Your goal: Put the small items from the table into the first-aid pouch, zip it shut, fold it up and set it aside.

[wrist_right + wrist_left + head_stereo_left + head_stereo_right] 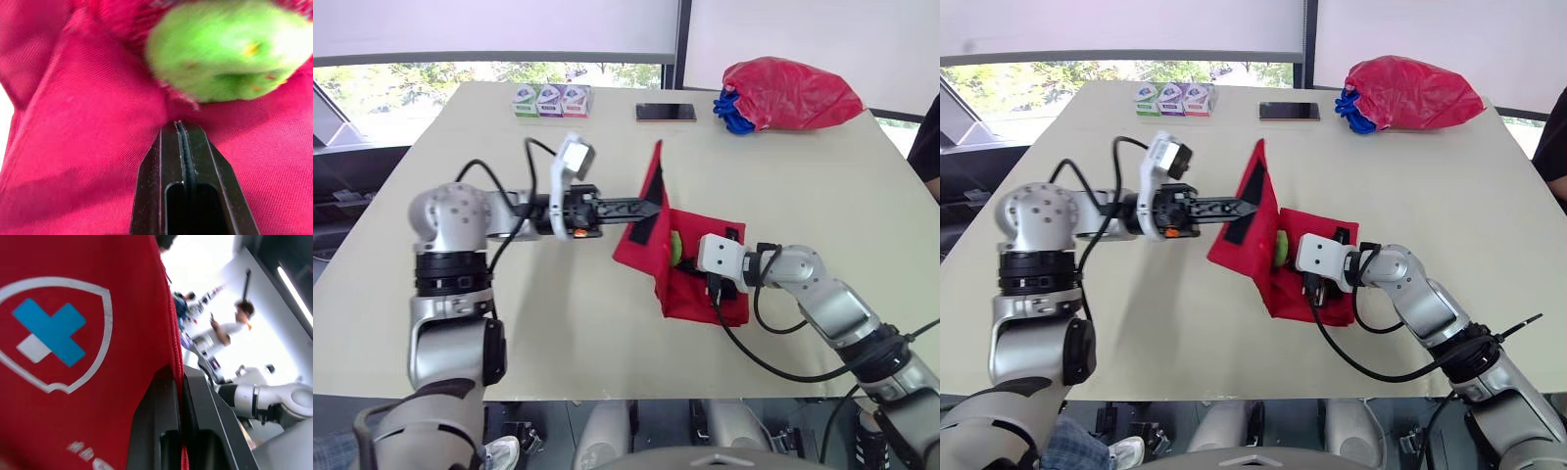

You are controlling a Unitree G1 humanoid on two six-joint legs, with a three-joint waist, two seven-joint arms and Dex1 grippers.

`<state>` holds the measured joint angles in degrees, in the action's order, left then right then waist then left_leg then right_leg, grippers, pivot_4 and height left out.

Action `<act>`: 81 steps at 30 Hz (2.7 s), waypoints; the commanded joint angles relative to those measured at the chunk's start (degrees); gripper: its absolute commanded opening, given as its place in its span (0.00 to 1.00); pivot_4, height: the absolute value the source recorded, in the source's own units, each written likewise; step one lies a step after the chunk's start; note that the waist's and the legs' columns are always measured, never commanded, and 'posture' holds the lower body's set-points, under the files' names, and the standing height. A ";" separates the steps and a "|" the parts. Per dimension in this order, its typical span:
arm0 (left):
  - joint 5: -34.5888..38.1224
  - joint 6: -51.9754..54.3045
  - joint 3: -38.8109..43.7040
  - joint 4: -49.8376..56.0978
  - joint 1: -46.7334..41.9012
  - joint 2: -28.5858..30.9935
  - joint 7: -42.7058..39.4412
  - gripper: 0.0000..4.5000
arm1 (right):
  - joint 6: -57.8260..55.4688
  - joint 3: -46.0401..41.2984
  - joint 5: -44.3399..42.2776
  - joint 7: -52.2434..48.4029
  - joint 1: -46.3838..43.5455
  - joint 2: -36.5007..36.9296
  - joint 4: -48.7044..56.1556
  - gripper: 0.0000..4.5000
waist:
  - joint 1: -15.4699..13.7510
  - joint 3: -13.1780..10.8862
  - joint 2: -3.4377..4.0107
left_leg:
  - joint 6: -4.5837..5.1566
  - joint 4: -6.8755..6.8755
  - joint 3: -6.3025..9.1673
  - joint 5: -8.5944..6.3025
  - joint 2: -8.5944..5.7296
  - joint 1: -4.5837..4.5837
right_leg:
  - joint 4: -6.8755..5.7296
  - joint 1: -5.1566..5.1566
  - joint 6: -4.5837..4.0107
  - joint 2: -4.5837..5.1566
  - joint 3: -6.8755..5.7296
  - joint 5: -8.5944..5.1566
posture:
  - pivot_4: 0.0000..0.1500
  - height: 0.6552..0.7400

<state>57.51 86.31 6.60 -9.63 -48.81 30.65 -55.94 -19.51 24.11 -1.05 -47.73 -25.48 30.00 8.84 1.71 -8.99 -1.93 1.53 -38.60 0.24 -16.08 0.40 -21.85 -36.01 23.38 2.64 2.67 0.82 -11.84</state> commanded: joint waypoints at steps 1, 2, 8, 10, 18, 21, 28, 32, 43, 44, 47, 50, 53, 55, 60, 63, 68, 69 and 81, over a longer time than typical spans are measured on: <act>0.47 -3.05 -1.71 0.22 -2.98 -0.14 -4.46 0.00 | -1.25 -6.02 -3.99 2.58 3.42 -1.90 1.92 0.01 | 0.00 -0.02 0.03 | -0.01 0.01 0.00 0.01 0.00 -0.01 | 0.00 0.01 0.00 0.00 0.00 0.00 | 1.00 1.00; 0.13 -3.53 -2.40 -0.07 -3.17 -0.16 -5.10 0.00 | -1.65 -7.80 -5.35 2.99 4.40 -2.35 3.64 0.01 | -0.06 -0.03 0.05 | -0.01 0.02 0.00 0.01 0.00 -0.02 | 0.00 0.02 0.00 0.00 0.00 0.00 | 1.00 1.00; -2.94 -7.45 -6.92 -1.99 -4.05 -0.74 -9.20 0.00 | -6.09 -23.51 -17.02 2.74 15.96 1.06 19.41 0.01 | -1.33 -0.13 0.21 | 0.00 0.07 0.04 0.00 -0.07 -0.26 | 0.08 0.19 0.01 0.04 0.00 0.00 | 1.00 1.00; -3.89 -8.54 -8.24 -2.69 -4.32 -1.08 -10.67 0.00 | -4.66 -28.82 -20.36 0.53 20.59 3.19 21.26 0.01 | -1.55 -0.13 0.20 | 0.03 0.07 0.05 -0.02 -0.10 -0.30 | 0.13 0.18 0.02 0.05 -0.01 -0.01 | 1.00 1.00; -10.28 -15.24 -15.27 -8.22 -5.91 -4.13 -15.97 0.00 | 0.33 -49.38 -33.19 -14.59 34.16 12.55 16.97 0.06 | -1.50 -0.15 0.22 | 0.35 0.04 -0.04 -0.18 -0.21 -0.26 | 0.15 0.14 0.06 0.01 0.04 -0.04 | 1.00 1.00; -12.82 -17.75 -17.66 -10.07 -6.30 -5.83 -17.34 0.00 | 1.39 -53.60 -35.52 -16.65 36.02 13.44 14.77 0.24 | -1.31 -0.15 0.22 | 0.35 0.03 -0.06 -0.18 -0.19 -0.17 | 0.13 0.07 0.07 -0.02 0.06 -0.05 | 1.00 1.00; -19.41 -23.50 -22.06 -15.99 -6.77 -10.06 -19.22 0.00 | 5.71 -58.11 -37.58 -20.84 37.74 12.76 8.08 0.87 | -1.18 -0.16 0.23 | 0.36 0.04 -0.11 -0.18 -0.19 -0.16 | 0.14 0.06 0.06 -0.03 0.11 -0.04 | 1.00 1.00; -21.03 -24.85 -22.20 -19.57 -7.54 -11.34 -21.77 0.00 | 7.02 -56.61 -38.85 -22.82 37.36 11.30 4.62 0.98 | -1.20 -0.16 0.23 | 0.36 0.04 -0.10 -0.18 -0.19 -0.17 | 0.14 0.06 0.07 -0.03 0.11 -0.04 | 1.00 1.00; -23.75 -26.73 -21.05 -19.55 -6.54 -12.45 -23.35 0.87 | 9.04 -53.29 -43.10 -28.14 32.06 7.98 -1.20 1.00 | -1.12 -0.16 0.29 | 0.36 0.03 -0.09 -0.18 -0.11 -0.15 | 0.11 0.06 0.06 -0.03 0.11 -0.03 | 1.00 1.00; -23.77 -26.79 -20.89 -19.37 -6.46 -12.44 -23.33 0.94 | 9.09 -52.99 -42.95 -28.21 31.55 7.95 -1.43 1.00 | -1.13 -0.16 0.30 | 0.36 0.03 -0.09 -0.18 -0.11 -0.15 | 0.11 0.06 0.07 -0.03 0.11 -0.03 | 1.00 1.00; -23.62 -26.64 -20.23 -18.88 -6.34 -12.55 -23.10 1.00 | 8.84 -52.33 -42.52 -28.21 30.53 8.30 -1.96 1.00 | -1.12 -0.16 0.30 | 0.36 0.02 -0.09 -0.18 -0.11 -0.14 | 0.11 0.06 0.07 -0.03 0.12 -0.03 | 1.00 1.00; -23.51 -26.62 -19.67 -18.12 -6.12 -12.64 -22.99 1.00 | 8.92 -51.91 -42.35 -28.18 29.81 8.69 -2.46 1.00 | -1.13 -0.16 0.30 | 0.36 0.01 -0.09 -0.18 -0.11 -0.14 | 0.09 0.05 0.07 -0.03 0.11 -0.03 | 1.00 1.00; -22.84 -27.19 -18.92 -15.55 -5.86 -12.55 -23.05 1.00 | 9.23 -51.73 -41.90 -28.13 29.68 8.73 -2.60 1.00 | -1.14 -0.16 0.30 | 0.36 0.01 -0.09 -0.18 -0.11 -0.15 | 0.10 0.05 0.07 -0.03 0.12 -0.03 | 1.00 1.00; -21.94 -27.61 -18.27 -13.16 -5.64 -12.44 -23.64 1.00 | 9.52 -51.61 -41.58 -28.23 29.93 8.76 -2.52 1.00 | -1.16 -0.16 0.31 | 0.36 0.02 -0.06 -0.18 -0.09 -0.16 | 0.10 0.06 0.07 -0.02 0.10 -0.03 | 1.00 1.00; -23.95 -38.43 -17.42 -6.39 -2.98 -13.64 -22.86 1.00 | 9.49 -51.95 -41.70 -28.09 30.33 8.57 -2.35 1.00 | -1.24 -0.15 0.33 | 0.35 0.02 -0.08 -0.18 -0.06 -0.15 | 0.09 0.05 0.07 -0.01 0.13 -0.02 | 1.00 1.00; -27.23 -45.01 -19.08 -3.67 -1.45 -14.06 -21.47 1.00 | 9.53 -52.14 -41.64 -28.32 30.76 8.70 -2.38 1.00 | -1.32 -0.14 0.34 | 0.35 0.00 -0.08 -0.18 -0.06 -0.14 | 0.09 0.05 0.06 0.00 0.13 -0.02 | 1.00 1.00; -34.30 -58.63 -24.37 -0.66 2.70 -14.43 -22.36 0.89 | 10.01 -52.06 -41.26 -28.70 30.93 8.83 -3.14 1.00 | -1.45 -0.10 0.43 | 0.35 0.01 -0.14 -0.18 -0.08 -0.12 | 0.09 0.04 0.05 0.00 0.19 -0.02 | 1.00 1.00; -34.82 -60.30 -24.70 -1.18 3.03 -15.25 -22.10 0.82 | 10.14 -51.93 -41.20 -28.73 30.77 8.74 -3.38 1.00 | -1.50 -0.10 0.43 | 0.35 0.01 -0.15 -0.18 -0.08 -0.13 | 0.10 0.04 0.06 0.00 0.20 -0.01 | 1.00 1.00; -52.25 -87.68 -34.27 -15.36 4.40 -19.82 -19.12 0.02 | 11.62 -50.20 -40.61 -28.77 30.23 7.88 -4.69 1.00 | -2.37 -0.03 0.53 | 0.38 -0.03 -0.17 -0.19 -0.18 -0.10 | 0.10 0.01 0.06 -0.03 0.20 -0.01 | 1.00 1.00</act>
<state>7.69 1.68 -25.58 -23.41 -44.93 10.96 -74.61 -9.26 -25.46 -41.16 -75.98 5.20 37.78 3.67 -0.66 -9.01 -1.39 1.92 -38.64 0.06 -16.28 0.22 -21.88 -35.90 23.32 2.71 2.65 1.02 -11.86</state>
